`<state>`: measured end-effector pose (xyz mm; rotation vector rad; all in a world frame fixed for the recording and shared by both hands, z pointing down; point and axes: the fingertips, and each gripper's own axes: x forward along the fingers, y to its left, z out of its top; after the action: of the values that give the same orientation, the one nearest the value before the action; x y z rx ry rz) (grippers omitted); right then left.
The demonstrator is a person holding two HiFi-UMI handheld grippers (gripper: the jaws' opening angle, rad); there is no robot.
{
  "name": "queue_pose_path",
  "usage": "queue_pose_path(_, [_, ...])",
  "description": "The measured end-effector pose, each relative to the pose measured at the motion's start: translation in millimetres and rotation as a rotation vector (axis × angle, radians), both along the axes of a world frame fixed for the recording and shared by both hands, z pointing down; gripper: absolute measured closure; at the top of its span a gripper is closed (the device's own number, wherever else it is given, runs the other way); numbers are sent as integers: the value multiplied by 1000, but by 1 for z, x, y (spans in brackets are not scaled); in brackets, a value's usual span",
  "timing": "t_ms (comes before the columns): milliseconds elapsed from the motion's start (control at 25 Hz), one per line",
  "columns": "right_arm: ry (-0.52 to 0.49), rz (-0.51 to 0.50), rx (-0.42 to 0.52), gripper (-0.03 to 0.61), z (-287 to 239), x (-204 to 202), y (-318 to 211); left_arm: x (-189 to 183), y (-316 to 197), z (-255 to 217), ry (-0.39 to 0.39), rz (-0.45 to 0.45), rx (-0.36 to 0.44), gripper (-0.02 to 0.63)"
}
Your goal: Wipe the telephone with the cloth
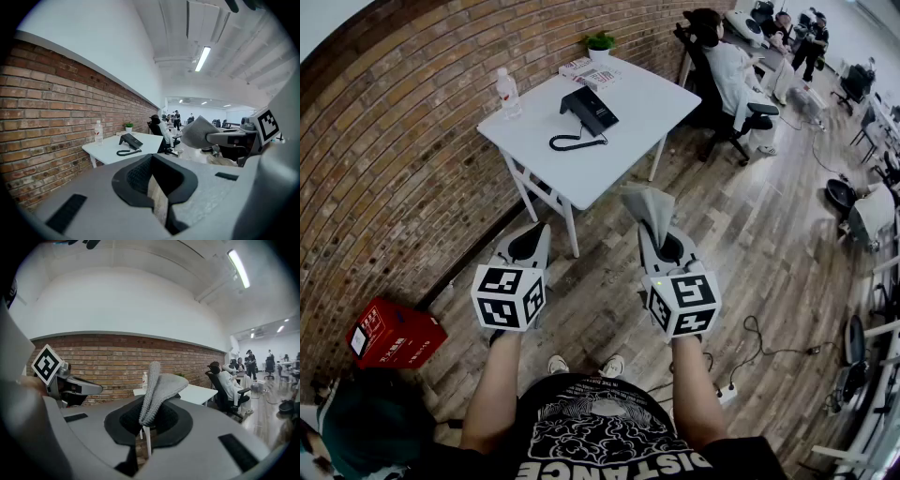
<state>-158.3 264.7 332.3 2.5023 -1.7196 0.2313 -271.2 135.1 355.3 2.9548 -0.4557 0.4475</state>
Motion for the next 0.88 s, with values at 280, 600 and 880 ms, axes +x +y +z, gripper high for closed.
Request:
queue_pose_path(280, [-23,-18,-4,566,7,9,9,13,10,4,-2,-9,-15,607])
queue_pose_path(600, [-39,-55,-18,566,14,29,18,37,23,9,11,-10,-33,607])
queue_pose_path(880, [-37,-92,-20,566,18,50,3,63,12,15,-7,7,-13,607])
